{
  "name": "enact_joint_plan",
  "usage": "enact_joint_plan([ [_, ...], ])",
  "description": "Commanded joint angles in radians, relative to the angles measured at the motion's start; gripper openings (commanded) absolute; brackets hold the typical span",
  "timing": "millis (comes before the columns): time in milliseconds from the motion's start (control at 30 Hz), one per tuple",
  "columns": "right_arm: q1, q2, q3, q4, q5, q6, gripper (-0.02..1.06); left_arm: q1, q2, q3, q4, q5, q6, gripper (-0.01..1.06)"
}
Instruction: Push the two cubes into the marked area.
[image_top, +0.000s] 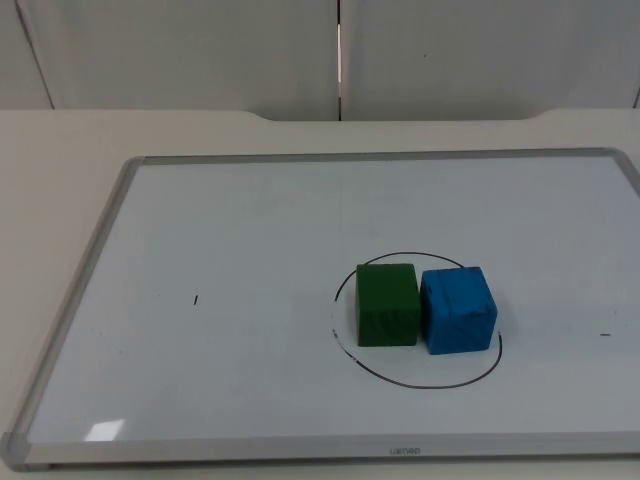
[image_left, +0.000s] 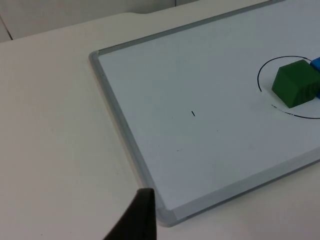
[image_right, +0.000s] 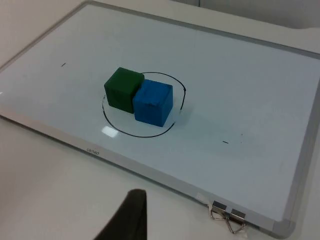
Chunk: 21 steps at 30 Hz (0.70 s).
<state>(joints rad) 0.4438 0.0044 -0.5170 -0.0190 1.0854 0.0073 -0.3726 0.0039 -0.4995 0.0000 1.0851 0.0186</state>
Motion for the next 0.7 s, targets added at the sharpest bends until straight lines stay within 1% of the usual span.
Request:
enact_joint_plan([
  [0,-0.001,-0.004,0.003,0.001,-0.006,0.004,1.05,0.003,-0.004,0.005,0.008,-0.01,-0.006,1.05],
  [300,-0.01,-0.004,0.003,0.001,-0.006,0.004,1.05,0.003,-0.004,0.005,0.008,-0.01,-0.006,1.05],
  [433,-0.071,-0.004,0.003,0.003,-0.006,0.004,1.05,0.003,-0.004,0.005,0.006,-0.01,-0.006,1.05],
  [467,-0.071,-0.004,0.003,0.003,-0.006,0.004,1.05,0.003,-0.004,0.005,0.006,-0.01,-0.006,1.05],
  [567,-0.147,-0.004,0.003,0.003,-0.006,0.004,1.05,0.003,-0.004,0.005,0.006,-0.01,-0.006,1.05],
  [633,-0.158,-0.004,0.003,0.003,-0.006,0.004,1.05,0.003,-0.004,0.005,0.006,-0.01,-0.006,1.05],
  [667,-0.191,-0.004,0.003,0.003,-0.006,0.004,1.05,0.003,-0.004,0.005,0.006,-0.01,-0.006,1.05],
])
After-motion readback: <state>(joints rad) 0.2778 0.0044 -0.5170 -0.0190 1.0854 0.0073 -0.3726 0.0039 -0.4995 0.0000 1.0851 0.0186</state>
